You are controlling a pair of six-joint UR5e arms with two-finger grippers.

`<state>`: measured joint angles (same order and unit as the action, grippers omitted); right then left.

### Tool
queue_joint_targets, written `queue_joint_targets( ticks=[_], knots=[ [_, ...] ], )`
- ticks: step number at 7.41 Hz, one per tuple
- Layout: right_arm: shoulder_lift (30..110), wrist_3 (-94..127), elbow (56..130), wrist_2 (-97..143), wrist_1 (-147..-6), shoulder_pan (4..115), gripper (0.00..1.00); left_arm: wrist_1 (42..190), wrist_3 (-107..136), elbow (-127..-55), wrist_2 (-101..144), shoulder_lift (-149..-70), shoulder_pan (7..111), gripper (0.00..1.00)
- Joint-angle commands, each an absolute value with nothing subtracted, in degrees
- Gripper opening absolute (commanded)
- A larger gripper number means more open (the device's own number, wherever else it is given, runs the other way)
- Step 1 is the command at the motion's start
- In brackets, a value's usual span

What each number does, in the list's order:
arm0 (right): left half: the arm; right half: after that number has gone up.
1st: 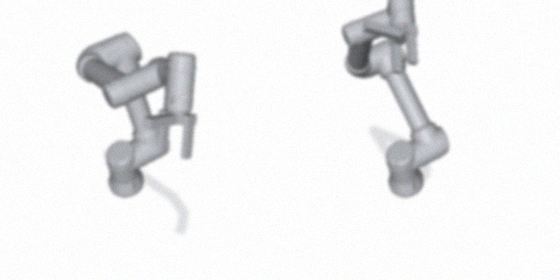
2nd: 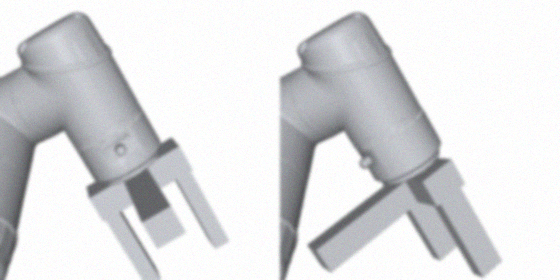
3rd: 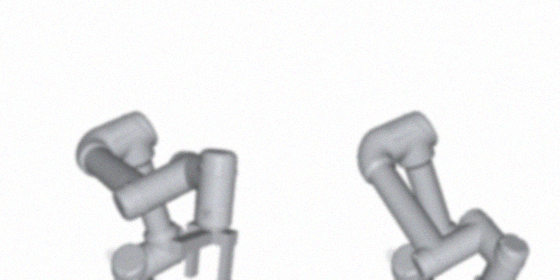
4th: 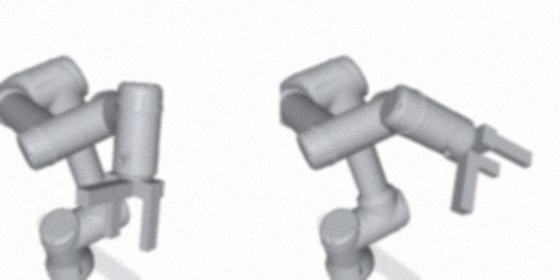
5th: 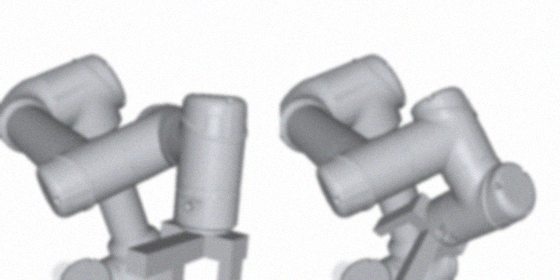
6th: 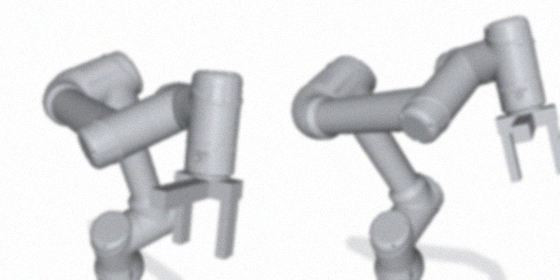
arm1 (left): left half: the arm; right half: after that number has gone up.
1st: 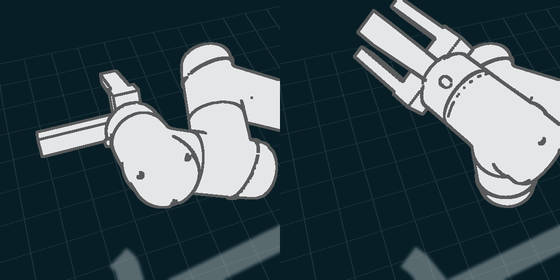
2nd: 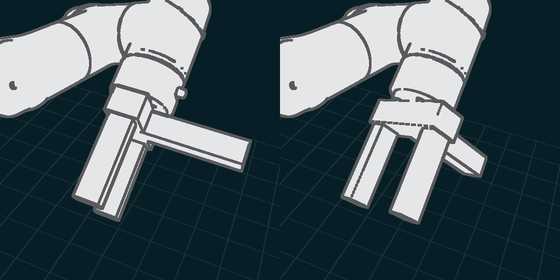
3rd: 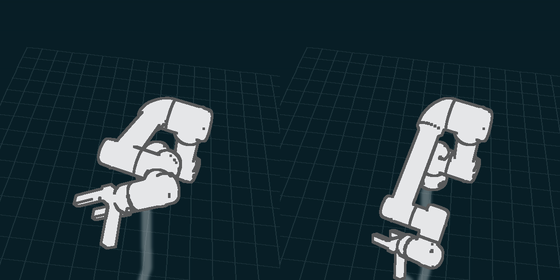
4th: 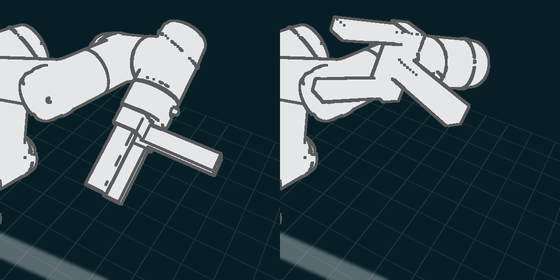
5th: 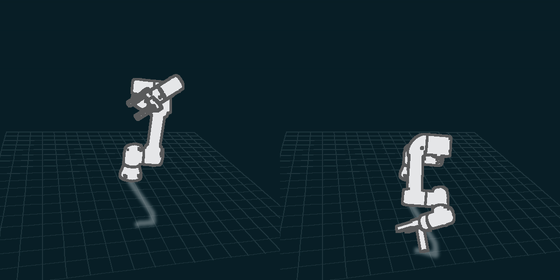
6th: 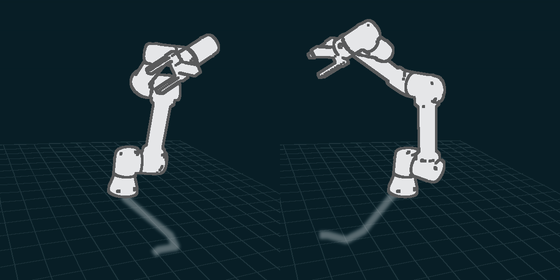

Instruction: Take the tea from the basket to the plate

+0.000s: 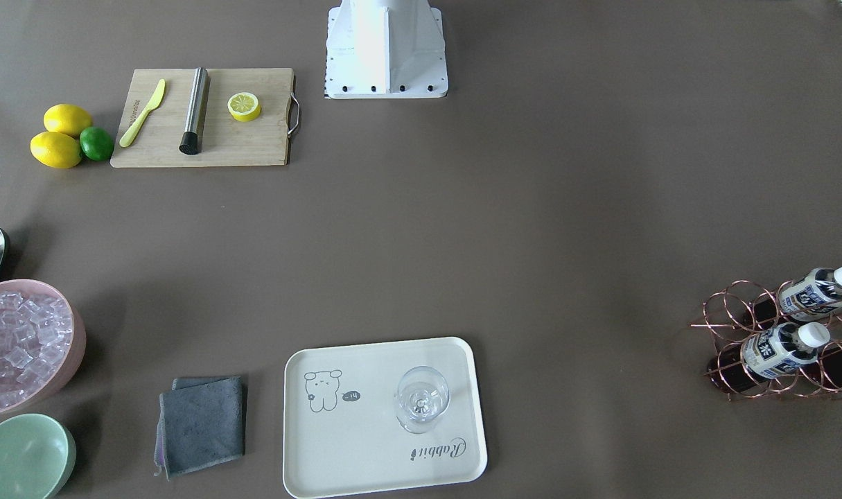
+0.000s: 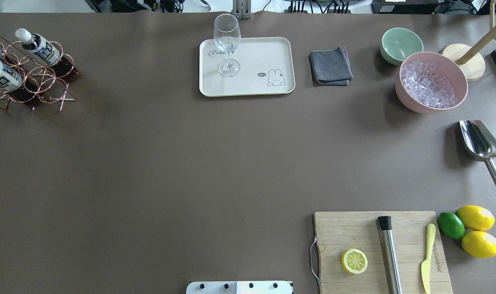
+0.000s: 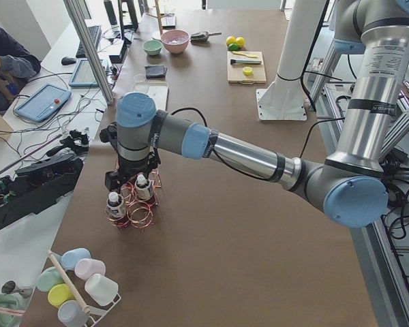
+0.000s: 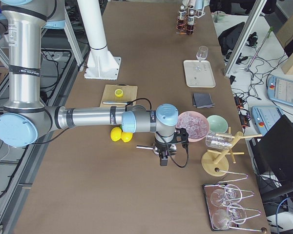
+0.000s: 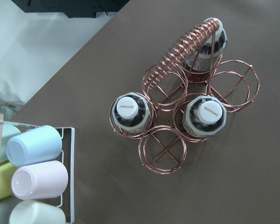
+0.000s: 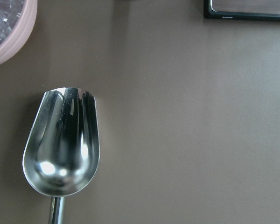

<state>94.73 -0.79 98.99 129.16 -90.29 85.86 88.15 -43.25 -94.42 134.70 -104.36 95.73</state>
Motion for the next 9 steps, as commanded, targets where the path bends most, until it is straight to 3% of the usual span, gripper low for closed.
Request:
queue_joint_targets(
  ticks=[1,5,9],
  knots=[
    [94.7,-0.8,99.0,129.2,-90.3,85.9,1.0,88.0,-59.9,-82.2,134.9,-113.5,95.8,0.98],
    [94.7,-0.8,99.0,129.2,-90.3,85.9,1.0,88.6,-71.1,-76.6,135.0,-119.3,92.7,0.98],
    [94.7,-0.8,99.0,129.2,-90.3,85.9,1.0,88.1,-69.1,-77.0,140.7,-118.5,88.1,0.98]
  ],
)
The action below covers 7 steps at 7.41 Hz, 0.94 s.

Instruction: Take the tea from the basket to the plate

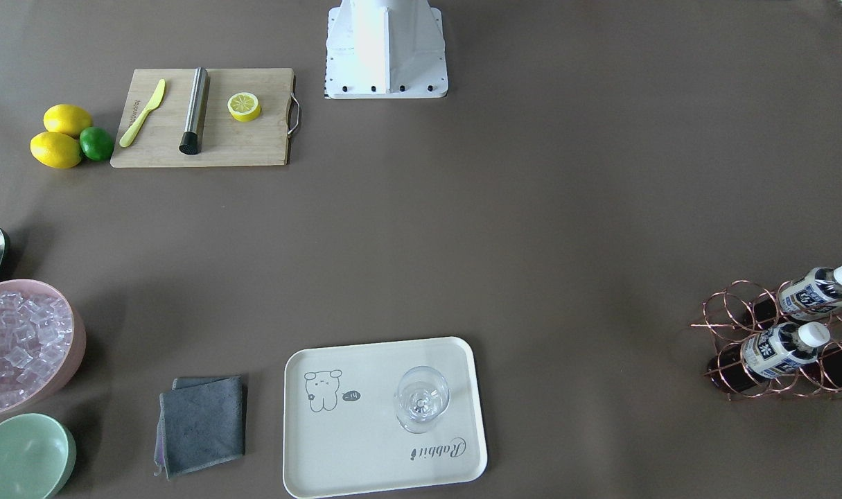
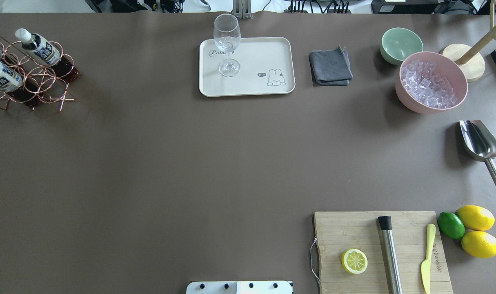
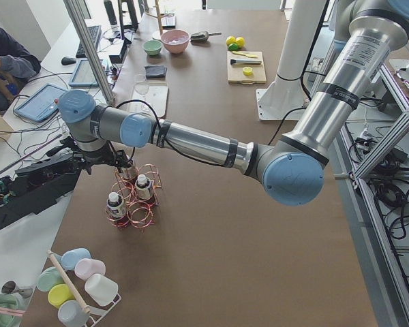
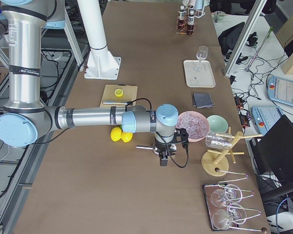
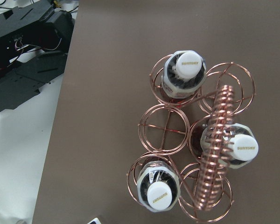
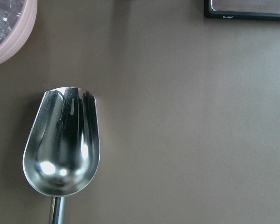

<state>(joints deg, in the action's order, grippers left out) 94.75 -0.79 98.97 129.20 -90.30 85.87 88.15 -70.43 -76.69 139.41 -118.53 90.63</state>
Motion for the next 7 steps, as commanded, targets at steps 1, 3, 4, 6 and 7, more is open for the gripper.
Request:
queue_joint_targets(
  ticks=[1,3,4,6,7],
  knots=[
    [94.7,-0.8,99.0,129.2,-90.3,85.9,1.0,88.2,-67.8,-78.6,140.8,-117.3,87.9,0.98],
    [94.7,-0.8,98.9,129.2,-90.3,85.9,1.0,88.2,-66.0,-80.2,140.8,-117.2,87.0,0.98],
    [94.7,-0.8,98.9,129.2,-90.3,85.9,1.0,88.4,-66.0,-81.0,140.8,-116.7,86.5,0.98],
    [94.7,-0.8,98.9,129.2,-90.3,85.9,1.0,88.5,-64.2,-86.8,140.8,-112.4,86.5,0.98],
    [94.7,-0.8,98.9,129.2,-90.3,85.9,1.0,88.5,-64.3,-87.3,140.8,-111.7,86.5,0.98]
  ],
)
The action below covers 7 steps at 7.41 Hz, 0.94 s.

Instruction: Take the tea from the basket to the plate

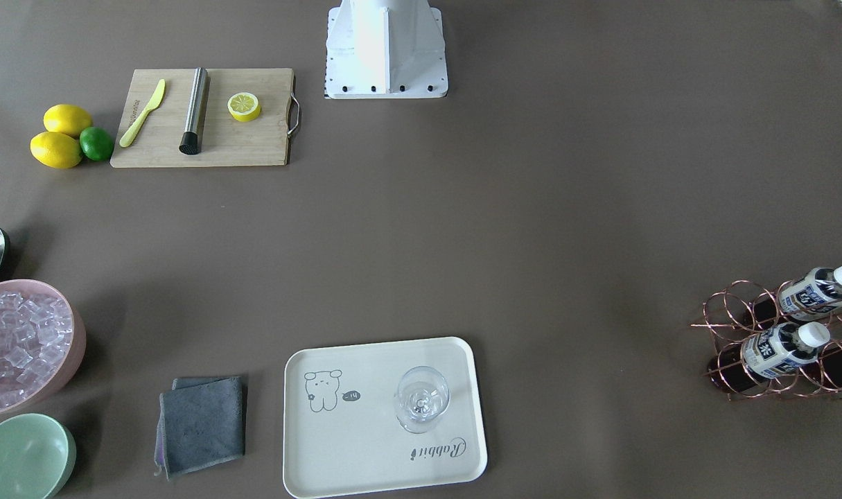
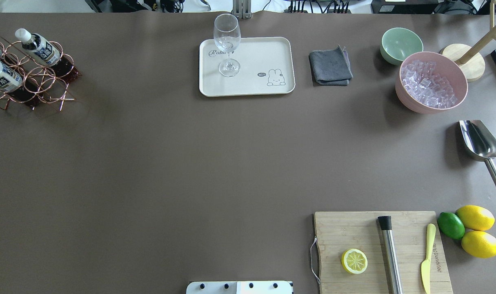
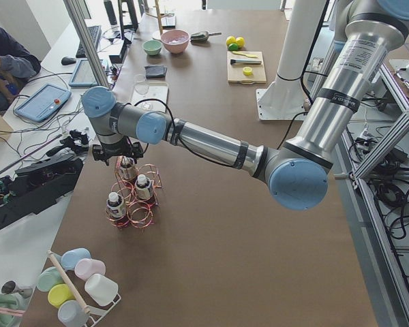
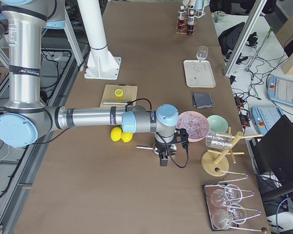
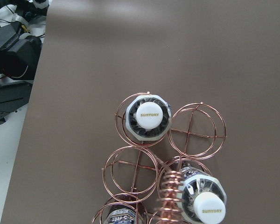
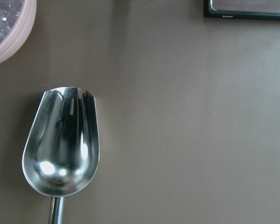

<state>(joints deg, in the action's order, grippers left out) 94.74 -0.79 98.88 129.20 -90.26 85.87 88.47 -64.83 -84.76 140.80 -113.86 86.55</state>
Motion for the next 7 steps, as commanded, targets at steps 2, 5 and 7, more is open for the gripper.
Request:
queue_joint_targets(
  ticks=[2,5,7],
  knots=[
    [94.7,-0.8,98.9,129.2,-90.3,85.9,1.0,88.6,-64.9,-86.6,140.7,-112.0,86.5,0.95],
    [94.7,-0.8,98.8,129.2,-90.4,85.9,1.0,88.5,-65.0,-82.6,140.7,-115.9,86.6,0.96],
    [94.7,-0.8,98.8,129.2,-90.4,85.9,1.0,88.7,-65.1,-82.5,140.7,-115.8,86.7,0.93]
  ],
)
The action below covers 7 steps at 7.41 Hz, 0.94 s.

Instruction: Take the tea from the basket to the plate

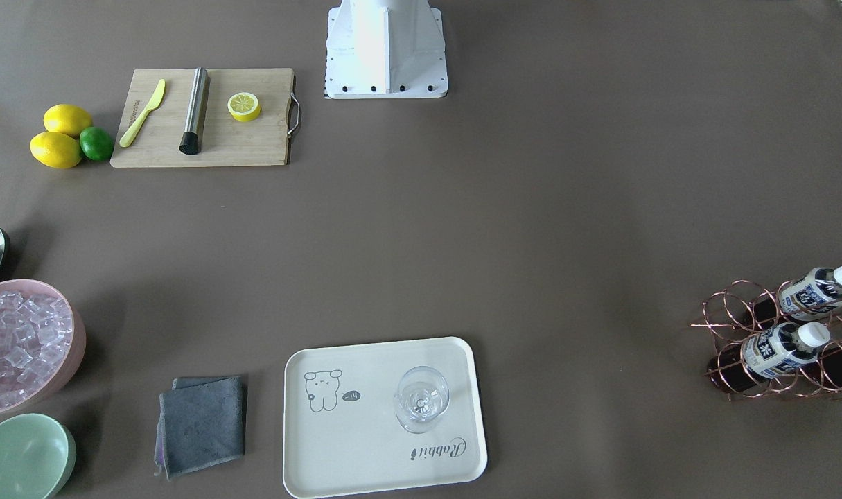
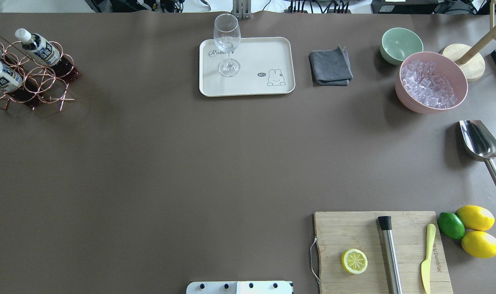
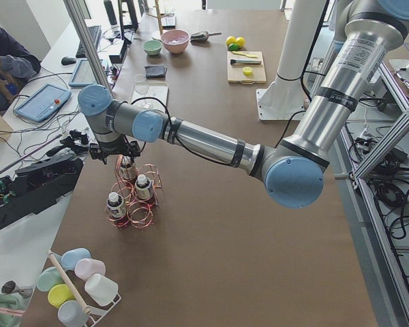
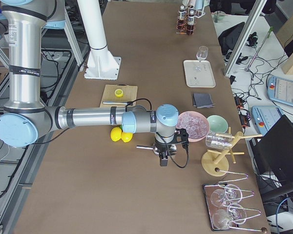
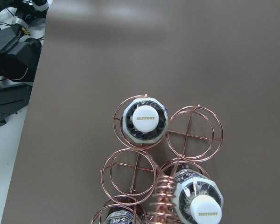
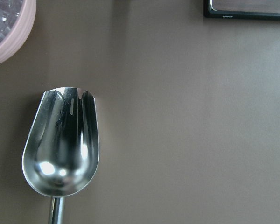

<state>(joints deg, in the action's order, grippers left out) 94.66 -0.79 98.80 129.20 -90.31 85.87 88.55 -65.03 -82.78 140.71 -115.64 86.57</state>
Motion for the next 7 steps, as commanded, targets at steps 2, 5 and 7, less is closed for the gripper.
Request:
queue_joint_targets(
  ticks=[2,5,7],
  knots=[
    [94.7,-0.8,98.7,129.2,-90.3,85.9,1.0,90.3,-67.3,-82.5,140.7,-114.6,86.7,0.83],
    [94.7,-0.8,98.8,129.2,-90.3,85.9,1.0,90.0,-67.5,-82.6,140.7,-114.6,87.0,0.0],
    [94.7,-0.8,98.8,129.2,-90.3,85.9,1.0,89.6,-67.4,-82.7,140.7,-114.7,87.1,0.0]
  ],
)
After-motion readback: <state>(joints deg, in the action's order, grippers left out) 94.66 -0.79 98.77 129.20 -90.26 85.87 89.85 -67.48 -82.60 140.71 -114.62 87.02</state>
